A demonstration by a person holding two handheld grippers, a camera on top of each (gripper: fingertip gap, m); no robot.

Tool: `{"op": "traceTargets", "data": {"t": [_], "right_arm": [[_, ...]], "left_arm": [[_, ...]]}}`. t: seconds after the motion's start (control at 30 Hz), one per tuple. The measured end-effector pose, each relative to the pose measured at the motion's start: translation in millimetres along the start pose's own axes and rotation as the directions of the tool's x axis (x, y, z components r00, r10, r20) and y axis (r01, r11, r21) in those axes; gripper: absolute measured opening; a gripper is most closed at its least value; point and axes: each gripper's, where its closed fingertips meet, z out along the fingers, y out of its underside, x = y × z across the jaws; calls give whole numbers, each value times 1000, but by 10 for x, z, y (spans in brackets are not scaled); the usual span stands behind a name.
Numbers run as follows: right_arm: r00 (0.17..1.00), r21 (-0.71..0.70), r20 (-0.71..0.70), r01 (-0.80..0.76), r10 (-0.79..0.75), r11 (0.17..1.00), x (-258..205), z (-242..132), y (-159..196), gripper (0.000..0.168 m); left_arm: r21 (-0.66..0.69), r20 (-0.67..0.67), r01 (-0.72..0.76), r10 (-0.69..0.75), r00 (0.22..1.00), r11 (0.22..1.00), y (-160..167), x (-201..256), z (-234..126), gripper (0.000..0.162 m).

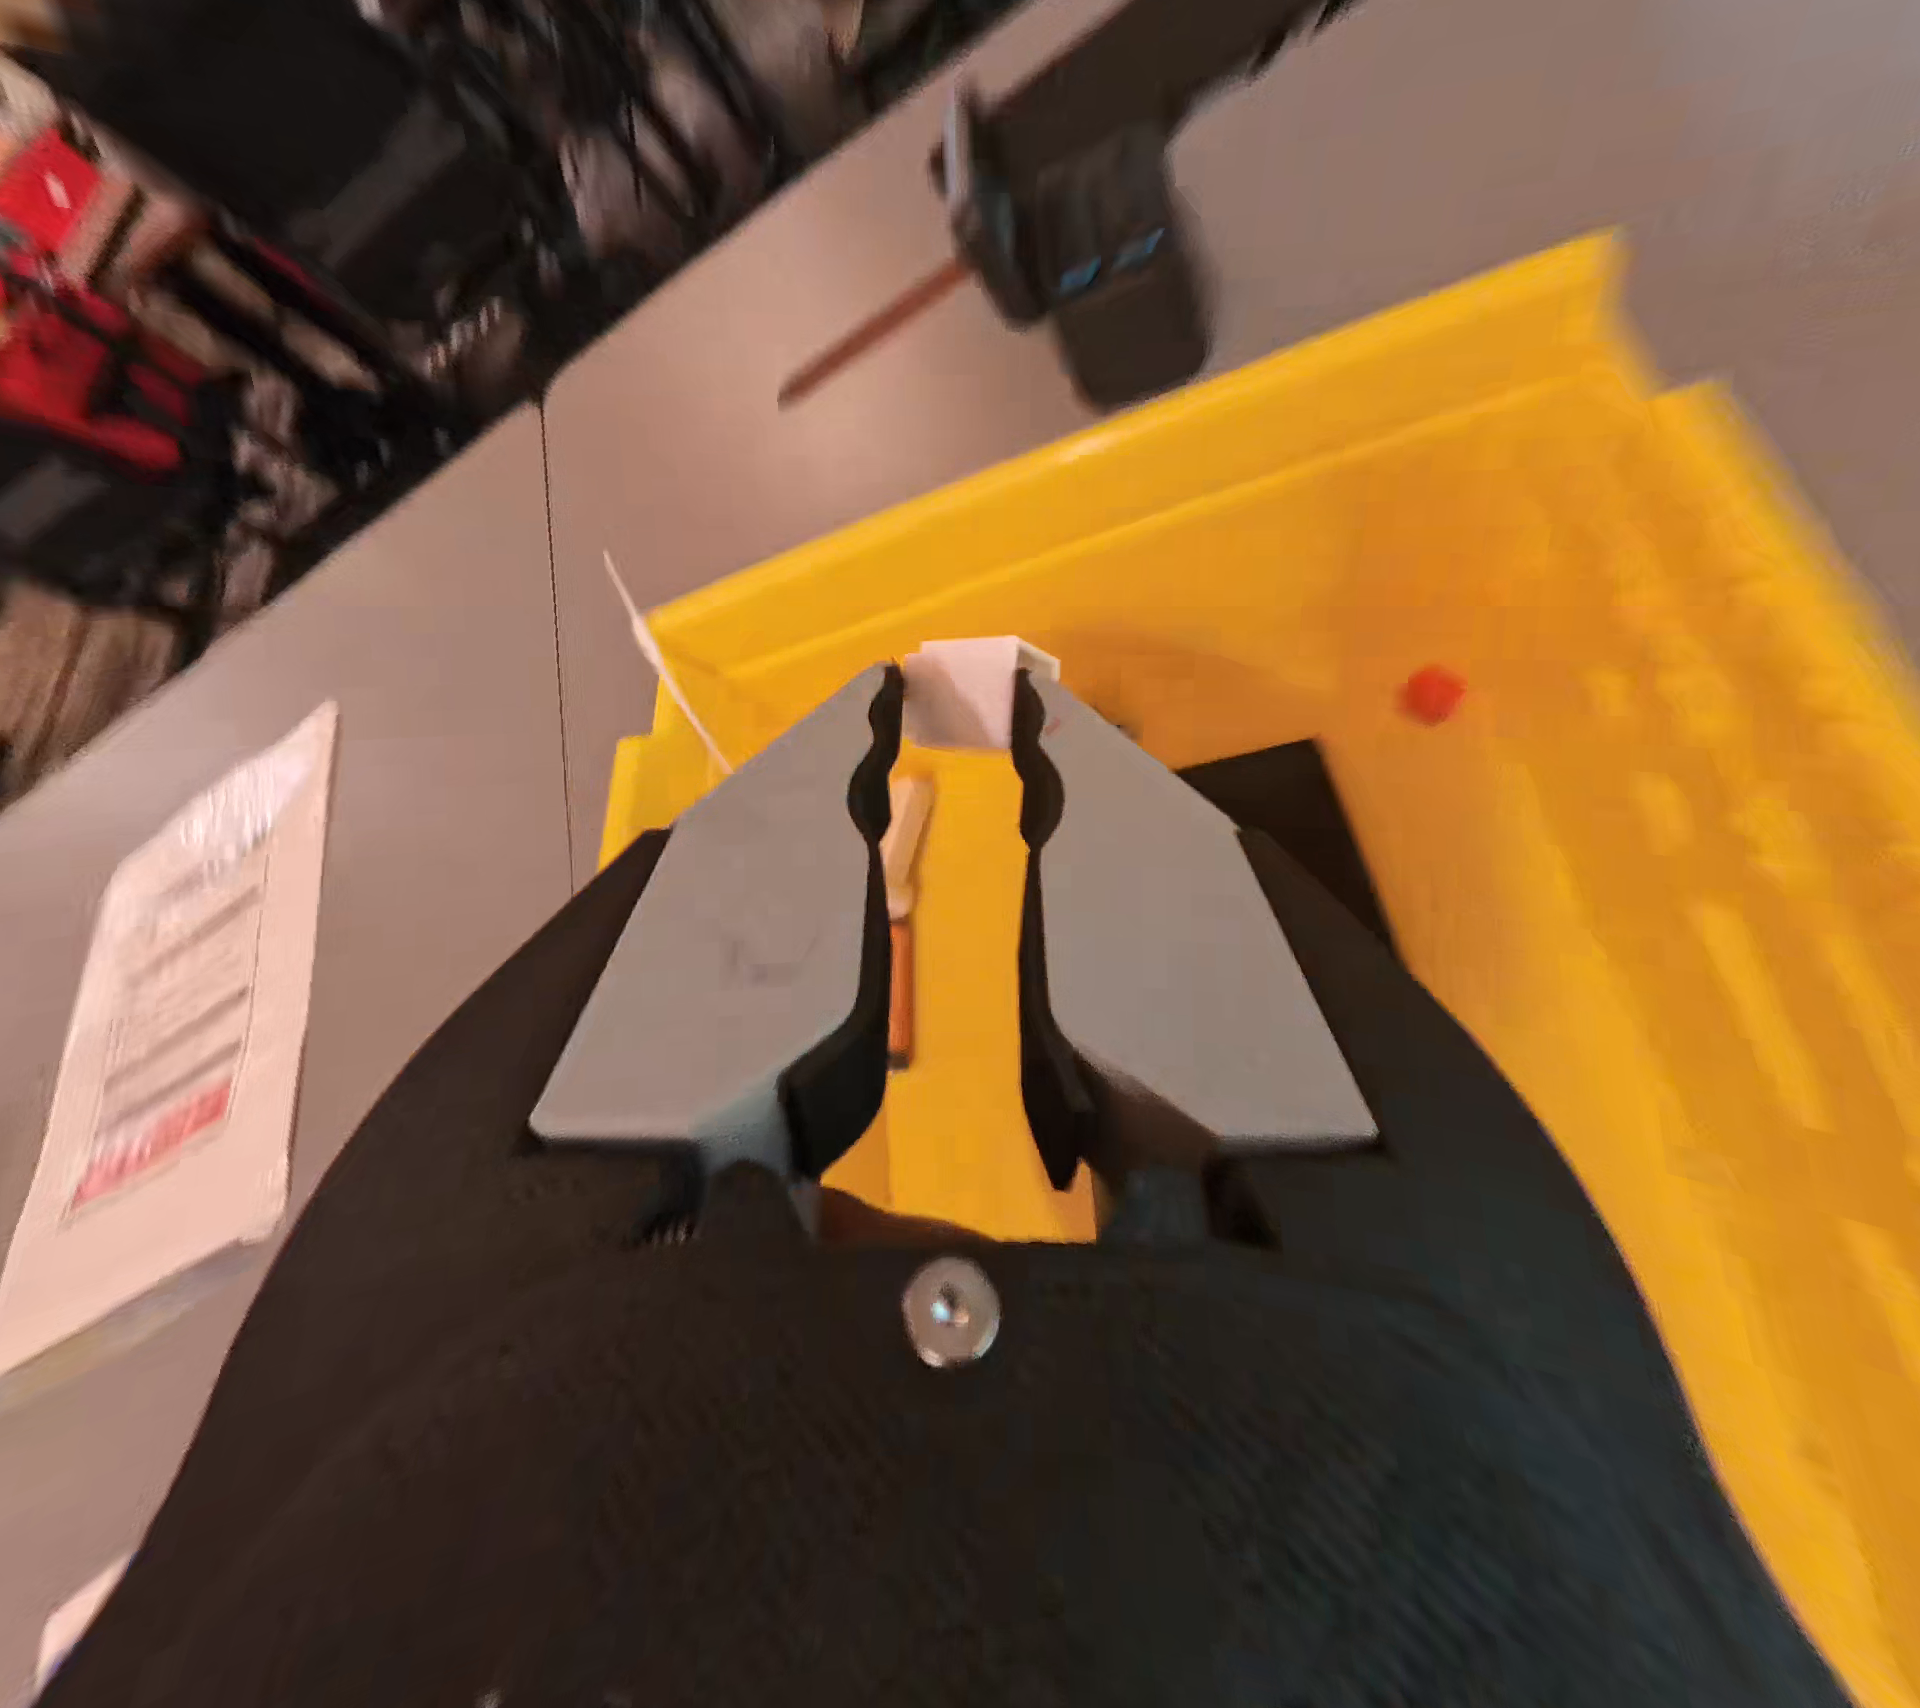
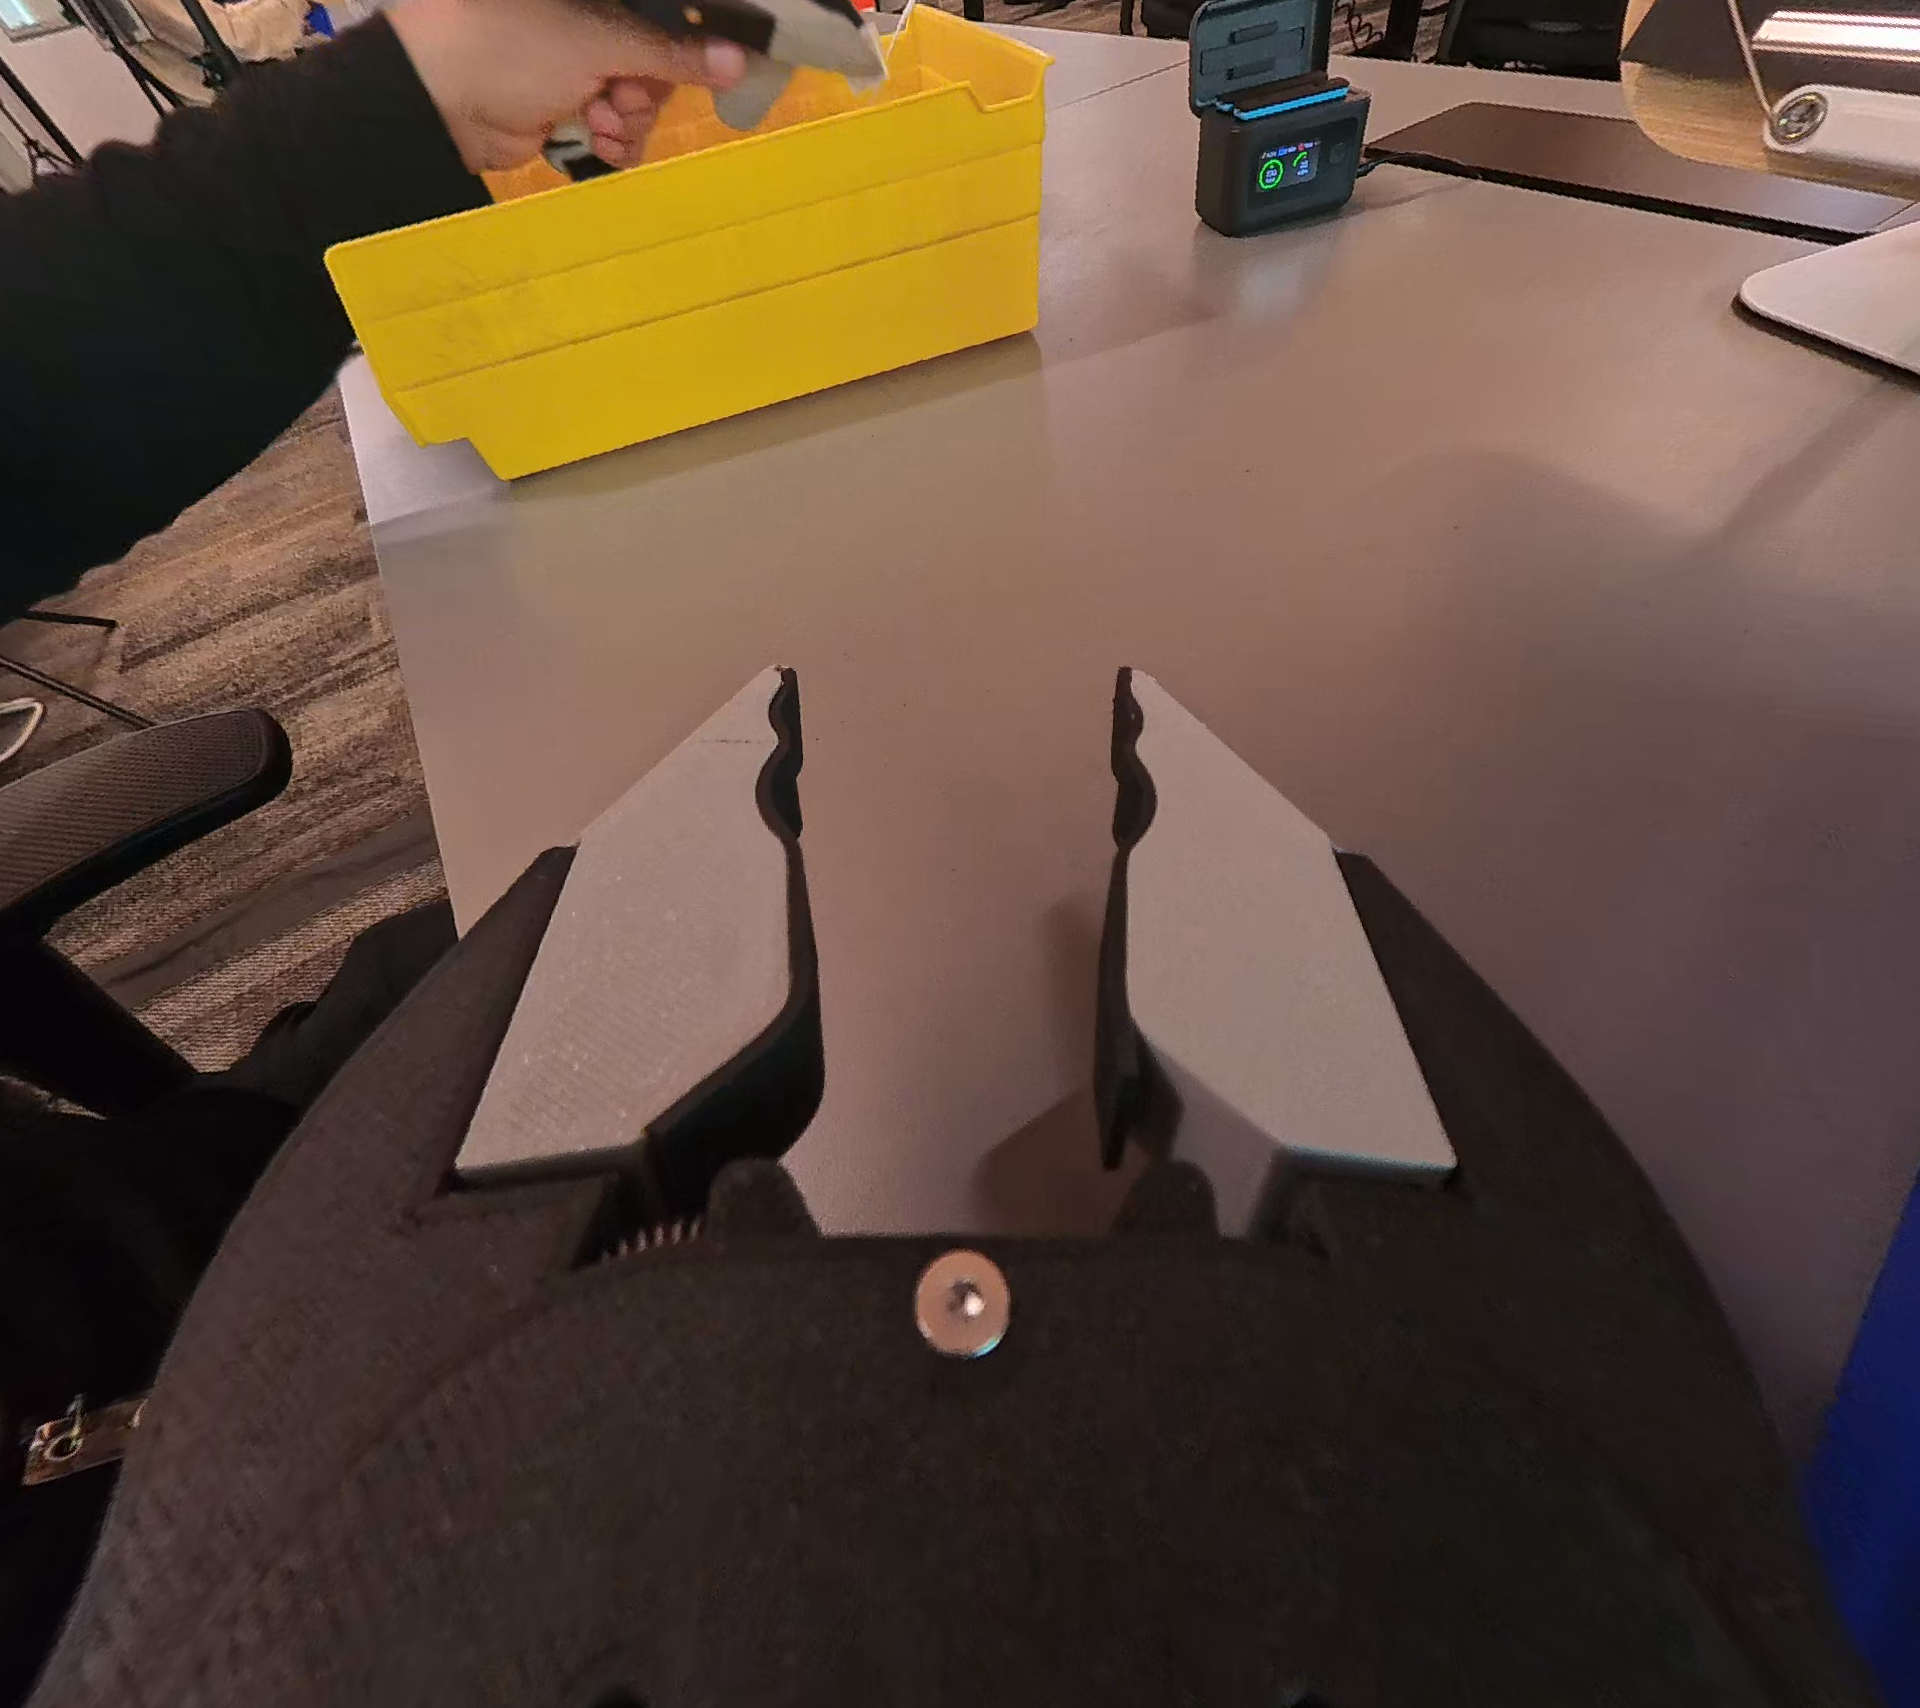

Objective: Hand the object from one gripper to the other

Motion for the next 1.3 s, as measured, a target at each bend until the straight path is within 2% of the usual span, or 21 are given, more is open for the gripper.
{"op": "traceTargets", "data": {"t": [0.07, 0.13, 0.2, 0.27, 0.33, 0.47, 0.57, 0.7, 0.8, 0.93, 1.0, 1.07, 1.2, 1.3], "right_arm": [[1000, 3, -1, 4, -4, 1000, -3, -3, -4, 58], [1000, 6, 0, 7, -7, 1000, -7, -6, -7, 58], [1000, 10, 19, 11, -11, 1000, -36, -9, -11, 59], [998, 19, 64, 12, -13, 1000, -105, -13, -24, 59], [991, 34, 135, 14, -19, 999, -219, -21, -41, 61], [950, 53, 311, -3, -14, 999, -511, -60, -62, 63], [939, 64, 344, -46, 21, 997, -541, -80, -89, 62], [936, 43, 350, -51, 33, 998, -546, -60, -65, 57], [920, 29, 391, -54, 38, 998, -622, -52, -53, 52], [872, 40, 484, -102, 70, 994, -803, -40, -104, 44], [857, 32, 508, -119, 86, 992, -852, -14, -112, 26], [854, 30, 511, -129, 96, 991, -862, 3, -117, 20], [859, -11, 502, -111, 102, 994, -879, 52, -60, 20], [878, -5, 472, -84, 76, 996, -872, 64, -48, 19]], "left_arm": [[170, -33, -38, 44, 998, 985, -360, 250, -405, 18], [352, -108, -75, 120, 987, 933, -703, 715, -929, 19], [532, -195, -105, 242, 950, 840, -932, 1343, -1460, 19], [639, -191, -150, 345, 919, 754, -983, 1916, -1797, 19], [698, -103, -250, 440, 892, 671, -917, 2415, -1916, 19], [695, 184, -545, 617, 765, 469, -643, 3122, -1741, 19], [708, 281, -613, 655, 701, 352, -536, 3399, -1703, 19], [778, 269, -534, 593, 759, 331, -591, 3486, -1806, 19], [782, 325, -544, 544, 773, 305, -653, 3421, -1871, 19], [755, 355, -586, 569, 742, 293, -615, 3469, -1814, 19], [734, 389, -616, 567, 726, 285, -610, 3461, -1795, 19], [717, 435, -638, 534, 725, 281, -635, 3399, -1820, 19], [676, 484, -678, 520, 704, 288, -640, 3358, -1783, 19], [691, 465, -658, 513, 721, 298, -634, 3360, -1777, 19]]}}
